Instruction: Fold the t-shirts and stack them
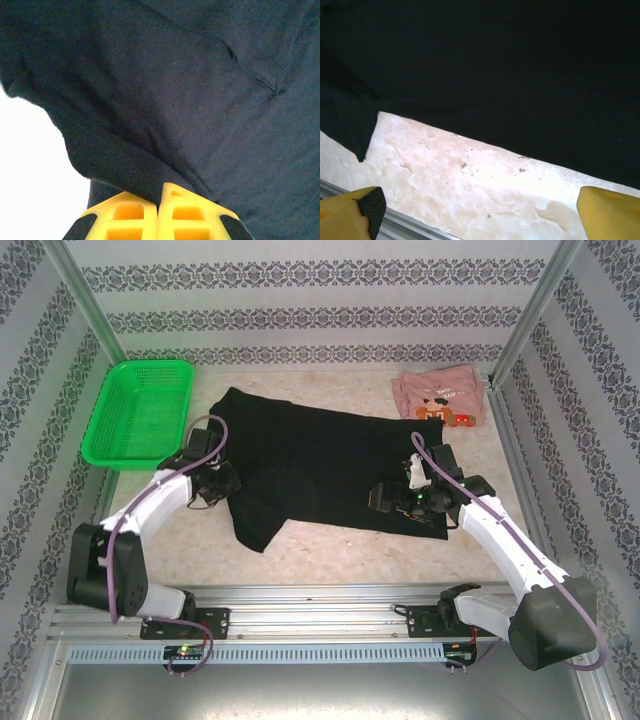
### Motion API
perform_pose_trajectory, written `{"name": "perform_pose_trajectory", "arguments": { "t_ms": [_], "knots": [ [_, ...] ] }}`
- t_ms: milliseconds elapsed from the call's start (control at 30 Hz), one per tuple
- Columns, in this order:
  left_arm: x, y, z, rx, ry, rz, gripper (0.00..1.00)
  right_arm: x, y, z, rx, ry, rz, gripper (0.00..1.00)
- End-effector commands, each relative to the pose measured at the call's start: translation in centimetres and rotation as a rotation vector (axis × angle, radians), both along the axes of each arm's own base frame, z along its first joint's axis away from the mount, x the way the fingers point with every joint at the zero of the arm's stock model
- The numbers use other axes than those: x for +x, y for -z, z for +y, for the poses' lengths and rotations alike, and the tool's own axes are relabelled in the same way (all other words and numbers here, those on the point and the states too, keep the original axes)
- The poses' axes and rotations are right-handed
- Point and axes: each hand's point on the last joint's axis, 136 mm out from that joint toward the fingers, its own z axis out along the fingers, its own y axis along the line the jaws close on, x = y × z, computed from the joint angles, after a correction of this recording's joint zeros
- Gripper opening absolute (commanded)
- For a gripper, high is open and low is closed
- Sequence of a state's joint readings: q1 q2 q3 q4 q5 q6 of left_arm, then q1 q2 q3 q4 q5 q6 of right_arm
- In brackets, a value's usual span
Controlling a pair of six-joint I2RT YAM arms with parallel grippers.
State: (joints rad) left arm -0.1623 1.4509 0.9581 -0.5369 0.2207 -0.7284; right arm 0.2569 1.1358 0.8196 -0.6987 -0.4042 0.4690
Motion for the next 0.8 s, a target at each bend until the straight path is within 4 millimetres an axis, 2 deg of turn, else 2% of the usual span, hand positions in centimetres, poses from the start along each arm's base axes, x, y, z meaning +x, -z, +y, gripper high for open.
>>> {"name": "perform_pose_trajectory", "arguments": {
  "t_ms": [0,200,333,367,400,467,533,633,700,767],
  "knots": [
    [1.7,-0.1,-1.7,0.0,0.108,0.013,0.0,0.5,0.4,-0.6,-0.015,0.035,0.003,0.98],
    [5.9,1.0,-4.2,-0.007,0.203,0.045,0.0,1.1,0.6,-0.4,-0.015,0.032,0.01,0.98],
    [8.3,1.2,-7.4,-0.065,0.271,0.045,0.0,1.6,0.7,-0.3,-0.02,0.029,0.015,0.98],
    [8.7,1.0,-8.5,-0.084,0.288,0.041,0.04,1.8,0.8,-0.3,-0.022,0.026,0.018,0.98],
    [9.0,0.8,-9.4,-0.11,0.304,0.041,0.1,1.9,0.8,-0.2,-0.023,0.023,0.021,0.98],
    [9.4,0.2,-11.2,-0.174,0.318,0.018,0.38,2.1,1.0,-0.1,-0.022,0.017,0.028,0.98],
    [9.6,-0.7,-11.5,-0.196,0.284,-0.015,0.56,2.4,1.0,0.1,-0.017,0.011,0.03,0.98],
    [9.2,-3.6,-10.3,-0.174,0.232,-0.075,0.68,2.7,0.9,0.3,-0.016,-0.001,0.031,0.98],
    [8.1,-5.3,-9.3,-0.166,0.194,-0.105,0.75,2.9,0.8,0.4,-0.014,-0.011,0.031,0.98],
    [6.0,-6.1,-7.7,-0.13,0.15,-0.109,0.78,3.1,0.7,0.5,-0.011,-0.019,0.028,0.98]
  ]
}}
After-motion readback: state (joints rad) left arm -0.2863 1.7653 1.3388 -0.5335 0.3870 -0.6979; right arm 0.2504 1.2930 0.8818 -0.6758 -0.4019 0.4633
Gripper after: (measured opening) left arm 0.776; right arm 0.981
